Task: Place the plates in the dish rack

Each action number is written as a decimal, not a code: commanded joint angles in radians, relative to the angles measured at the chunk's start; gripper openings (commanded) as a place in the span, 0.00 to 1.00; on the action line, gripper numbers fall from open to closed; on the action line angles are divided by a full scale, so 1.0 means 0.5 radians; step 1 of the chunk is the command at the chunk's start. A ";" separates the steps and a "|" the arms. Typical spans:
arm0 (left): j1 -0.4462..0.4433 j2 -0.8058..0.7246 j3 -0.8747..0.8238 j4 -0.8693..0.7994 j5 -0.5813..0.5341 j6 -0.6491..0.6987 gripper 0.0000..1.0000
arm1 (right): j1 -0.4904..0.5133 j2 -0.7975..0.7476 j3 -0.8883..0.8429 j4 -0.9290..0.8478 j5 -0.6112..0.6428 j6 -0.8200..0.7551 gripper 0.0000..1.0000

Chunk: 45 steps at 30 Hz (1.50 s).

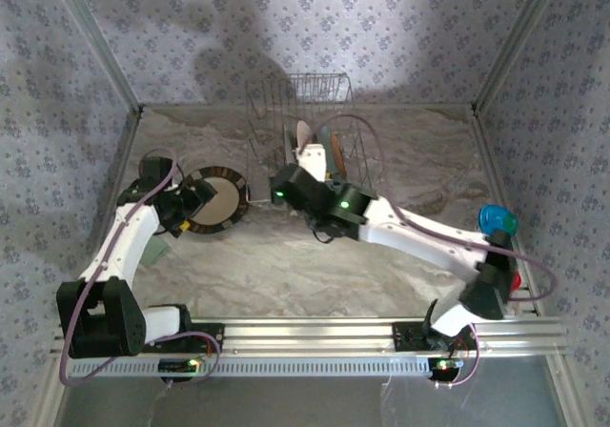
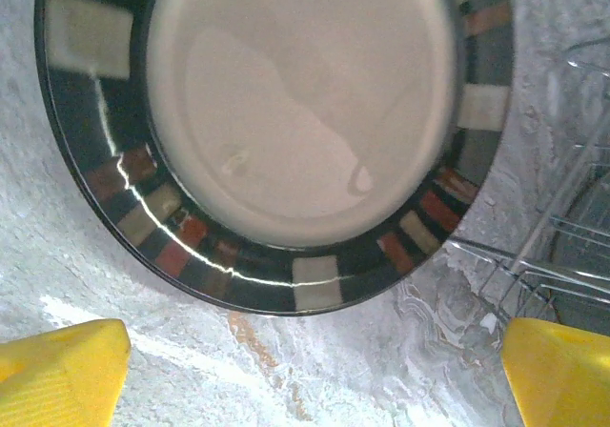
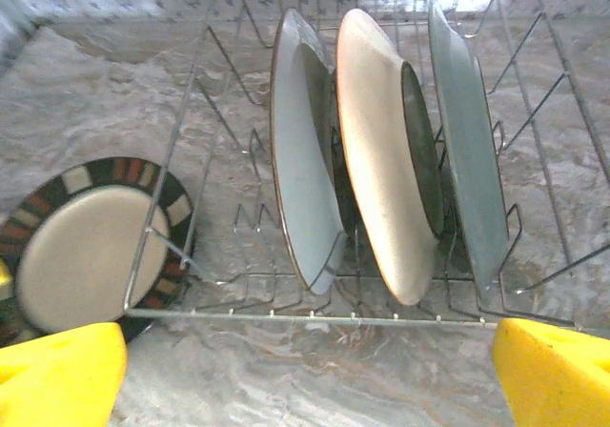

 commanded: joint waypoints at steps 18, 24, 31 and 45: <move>0.020 -0.307 -0.508 0.562 -0.072 -0.555 0.97 | -0.137 -1.439 -1.570 0.611 -0.481 0.175 1.00; 0.132 -0.277 -0.622 0.733 0.043 -0.604 0.92 | -0.154 -1.515 -1.674 0.599 -0.494 0.289 1.00; 0.178 -0.275 -0.672 0.790 0.041 -0.584 0.86 | -0.154 -1.517 -1.751 0.632 -0.467 0.372 0.99; 0.192 -0.211 -0.711 0.879 0.081 -0.534 0.79 | -0.154 -1.521 -1.797 0.614 -0.404 0.461 0.99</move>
